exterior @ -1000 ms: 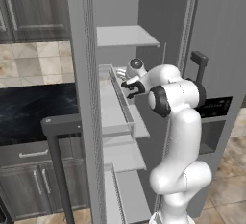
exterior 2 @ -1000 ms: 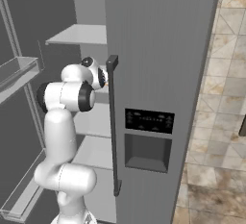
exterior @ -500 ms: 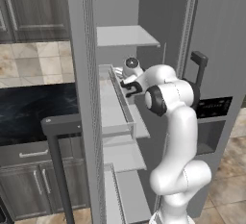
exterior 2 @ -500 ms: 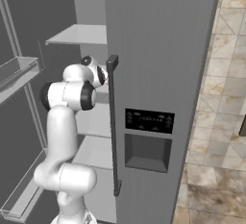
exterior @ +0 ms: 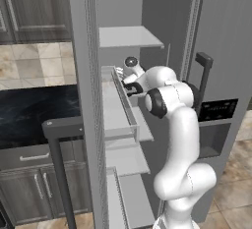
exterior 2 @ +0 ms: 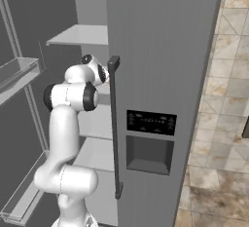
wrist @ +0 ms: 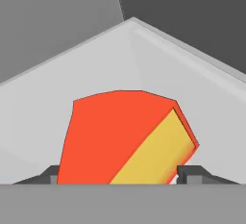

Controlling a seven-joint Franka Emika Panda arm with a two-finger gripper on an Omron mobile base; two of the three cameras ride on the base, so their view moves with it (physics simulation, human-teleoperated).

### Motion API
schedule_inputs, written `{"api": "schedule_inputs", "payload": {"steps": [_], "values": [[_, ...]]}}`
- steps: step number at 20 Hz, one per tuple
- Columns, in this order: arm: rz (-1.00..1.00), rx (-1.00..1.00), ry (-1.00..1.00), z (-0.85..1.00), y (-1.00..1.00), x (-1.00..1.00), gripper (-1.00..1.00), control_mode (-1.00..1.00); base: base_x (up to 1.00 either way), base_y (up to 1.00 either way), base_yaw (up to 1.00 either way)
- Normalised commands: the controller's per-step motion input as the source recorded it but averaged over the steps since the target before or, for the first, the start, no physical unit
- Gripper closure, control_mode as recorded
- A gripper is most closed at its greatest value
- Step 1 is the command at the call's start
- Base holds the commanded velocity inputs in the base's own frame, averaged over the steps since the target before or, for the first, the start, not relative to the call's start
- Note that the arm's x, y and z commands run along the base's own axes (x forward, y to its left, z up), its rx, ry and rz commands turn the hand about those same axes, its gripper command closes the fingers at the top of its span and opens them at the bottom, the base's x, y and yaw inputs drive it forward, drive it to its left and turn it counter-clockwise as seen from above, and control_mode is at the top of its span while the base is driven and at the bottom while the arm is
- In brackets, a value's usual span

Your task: Take the cheese, fish, and bell pepper from the fridge and place them on the plate on the dining counter to create an appetizer plate.

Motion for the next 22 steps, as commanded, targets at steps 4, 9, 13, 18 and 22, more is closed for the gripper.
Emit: {"api": "schedule_inputs", "payload": {"steps": [4, 9, 13, 18, 22], "values": [[-0.03, 0.0, 0.0, -0.23, -0.01, 0.0, 1.0, -1.0, 0.0, 0.0, 0.0], [-0.01, 0.0, 0.0, -0.11, -0.09, -0.13, 1.0, -1.0, 0.0, 0.0, 0.0], [0.0, 0.03, -0.03, 0.0, -0.06, -0.52, 1.0, -1.0, 0.0, 0.0, 0.0], [0.0, 0.07, -0.03, 0.0, -0.06, -0.8, 1.0, -1.0, 0.0, 0.0, 0.0], [0.0, 0.08, -0.03, 0.11, -0.06, -0.99, 1.0, -1.0, 0.0, 0.0, 0.0]]}}
